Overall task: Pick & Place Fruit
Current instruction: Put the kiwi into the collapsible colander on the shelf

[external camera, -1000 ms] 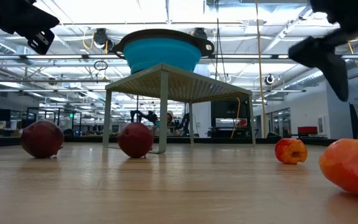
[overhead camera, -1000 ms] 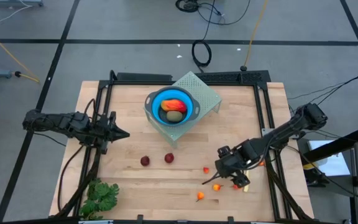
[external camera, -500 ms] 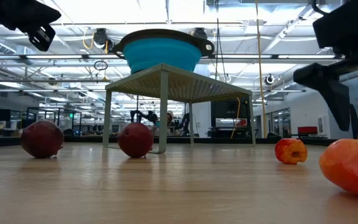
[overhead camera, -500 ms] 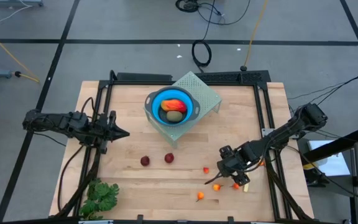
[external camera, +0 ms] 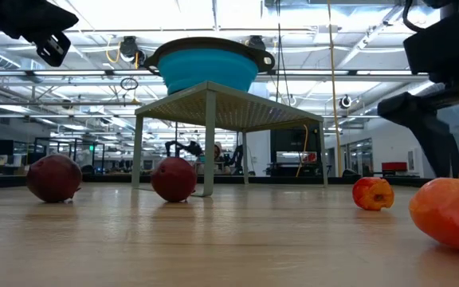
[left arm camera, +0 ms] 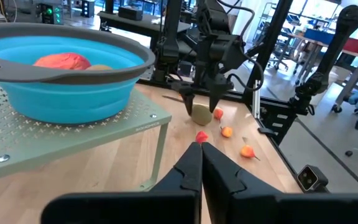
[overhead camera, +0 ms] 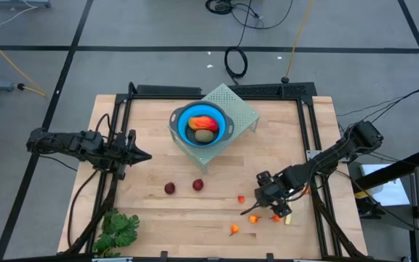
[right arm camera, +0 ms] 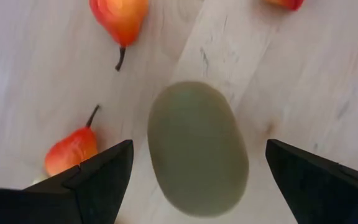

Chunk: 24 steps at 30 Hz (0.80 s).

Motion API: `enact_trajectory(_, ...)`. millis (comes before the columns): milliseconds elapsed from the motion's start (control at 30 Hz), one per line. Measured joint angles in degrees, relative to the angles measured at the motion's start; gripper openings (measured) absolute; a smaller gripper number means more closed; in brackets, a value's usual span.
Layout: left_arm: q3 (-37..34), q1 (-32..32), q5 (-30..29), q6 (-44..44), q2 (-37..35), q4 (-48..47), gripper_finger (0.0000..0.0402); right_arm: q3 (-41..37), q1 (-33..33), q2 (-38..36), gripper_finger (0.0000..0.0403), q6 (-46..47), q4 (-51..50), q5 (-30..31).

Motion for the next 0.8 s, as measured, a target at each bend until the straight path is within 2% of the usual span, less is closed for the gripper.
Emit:
enact_trajectory(167, 0.0, 0.0, 0.0, -0.02, 0.0, 0.0, 0.0016, -1.34, 0.0, 0.01, 0.0359, 0.0, 1.17, 0.0)
enact_trajectory(500, 0.0, 0.0, 0.0, -0.26, 0.0, -0.02, 0.0005, -2.91, 0.0, 0.0, 0.0358, 0.02, 1.25, 0.26)
enact_trajectory(800, 0.0, 0.0, 0.0, -0.35, 0.0, -0.02, 0.0012, -2.91, 0.0, -0.01, 0.0324, 0.02, 3.88, 0.39)
